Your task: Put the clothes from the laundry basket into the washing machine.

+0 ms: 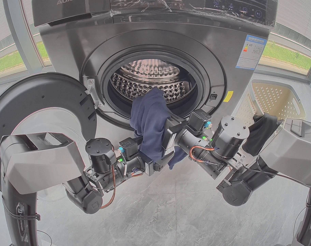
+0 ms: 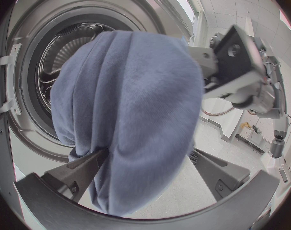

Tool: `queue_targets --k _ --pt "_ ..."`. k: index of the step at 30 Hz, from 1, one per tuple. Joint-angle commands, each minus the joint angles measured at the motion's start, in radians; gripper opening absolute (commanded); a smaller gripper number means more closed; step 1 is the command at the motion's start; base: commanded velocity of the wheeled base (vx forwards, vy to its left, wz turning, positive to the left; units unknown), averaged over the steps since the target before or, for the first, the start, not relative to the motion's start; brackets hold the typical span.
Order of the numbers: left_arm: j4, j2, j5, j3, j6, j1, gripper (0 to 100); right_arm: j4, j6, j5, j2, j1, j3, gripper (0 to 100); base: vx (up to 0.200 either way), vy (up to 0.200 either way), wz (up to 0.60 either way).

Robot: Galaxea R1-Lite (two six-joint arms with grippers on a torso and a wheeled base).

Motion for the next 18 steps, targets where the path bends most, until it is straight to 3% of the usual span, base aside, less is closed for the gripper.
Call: queue_targets --k 1,18 --pt "-0.001 0.062 0.011 -0.068 -0.017 0.004 100 -0.006 0.001 -0.003 -0.009 0.025 0.044 0 0.0 0.0 0.0" --pt "-0.001 0.087 0.065 -0.1 -0.045 0.034 100 -0.003 0.009 -0.024 -0.076 0.056 0.075 0 0.0 0.0 0.0"
